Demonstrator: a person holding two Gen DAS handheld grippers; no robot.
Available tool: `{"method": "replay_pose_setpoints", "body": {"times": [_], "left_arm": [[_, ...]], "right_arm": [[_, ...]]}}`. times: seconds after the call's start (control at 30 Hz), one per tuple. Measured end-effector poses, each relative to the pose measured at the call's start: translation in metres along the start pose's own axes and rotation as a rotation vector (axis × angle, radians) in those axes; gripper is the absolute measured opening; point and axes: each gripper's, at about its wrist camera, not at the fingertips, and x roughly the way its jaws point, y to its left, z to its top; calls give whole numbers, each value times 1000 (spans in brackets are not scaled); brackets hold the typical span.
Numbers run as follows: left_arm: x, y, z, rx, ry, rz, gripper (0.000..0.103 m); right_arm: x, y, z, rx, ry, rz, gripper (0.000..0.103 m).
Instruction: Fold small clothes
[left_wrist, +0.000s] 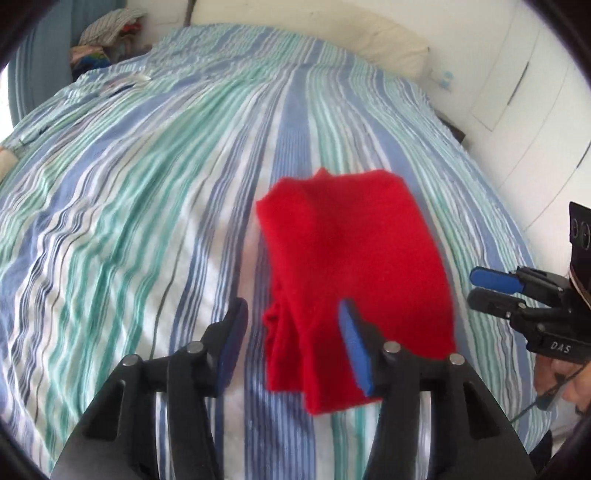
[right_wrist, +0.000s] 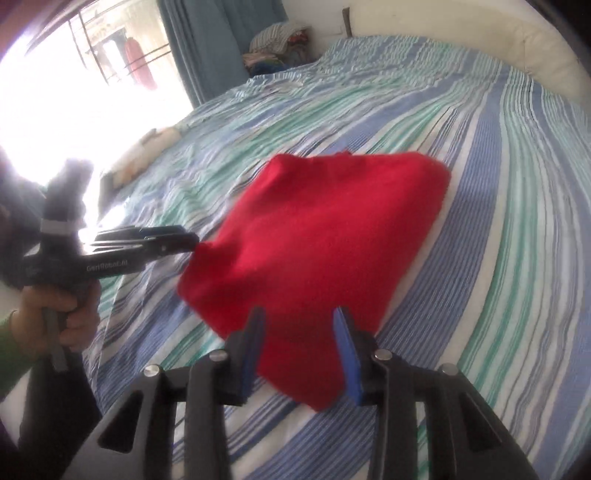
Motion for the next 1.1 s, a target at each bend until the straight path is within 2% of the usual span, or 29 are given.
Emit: {"method": "replay_pose_setpoints", "body": {"times": [0.07,0.13,0.23,0.3,0.37,0.4,0.5,0.57,0.63,0.73,0.8,0.83,0.9,0.93,0.97,1.0,1.03,1.07,1.1], "left_arm": [[18,-6,21,15,6,-16,53],[47,-6,38,17,45,20,53],[98,8,51,5,144,116,54],[115,14,51,6,170,124,57],[110,14,52,14,156,119,57],[102,13,53,24,146,115,57],[65,8,43,58,99,85,56],[37,5,25,62,78,46,72],[21,3,3,67,74,33,77],[36,0,-27,80,148,110,77],[49,2,-41,77,186,167,79],[47,1,-44,73,177,179,80],[34,-7,-44,81,145,226,85],[26,-11,-44,91,120,255,92],[18,-15,-44,99,92,275,98],[11,-19,-44,105,69,286,98],[7,-22,-44,110,57,289,98],[3,-25,-44,114,53,288,98],[-1,-28,-43,117,51,286,98]], "right_arm": [[-4,-13,22,-2,-22,-41,38],[2,-24,46,-10,-29,-85,38],[29,-38,74,11,5,-100,38],[57,-47,78,58,63,-94,38],[92,-56,69,115,173,-105,39],[100,-57,64,121,181,-118,39],[84,-55,58,139,95,-116,39],[57,-48,52,122,32,-126,39],[29,-31,42,78,-10,-138,39],[2,-3,16,42,-43,-90,39],[7,10,-6,49,-10,-66,39],[22,14,-15,56,37,-50,40],[46,20,-35,48,117,-100,40],[45,24,-40,39,110,-129,40],[38,26,-41,45,88,-145,48],[29,28,-40,66,71,-149,56],[20,30,-40,92,56,-147,75],[10,31,-40,111,33,-149,81],[0,34,-42,116,4,-154,81]]}}
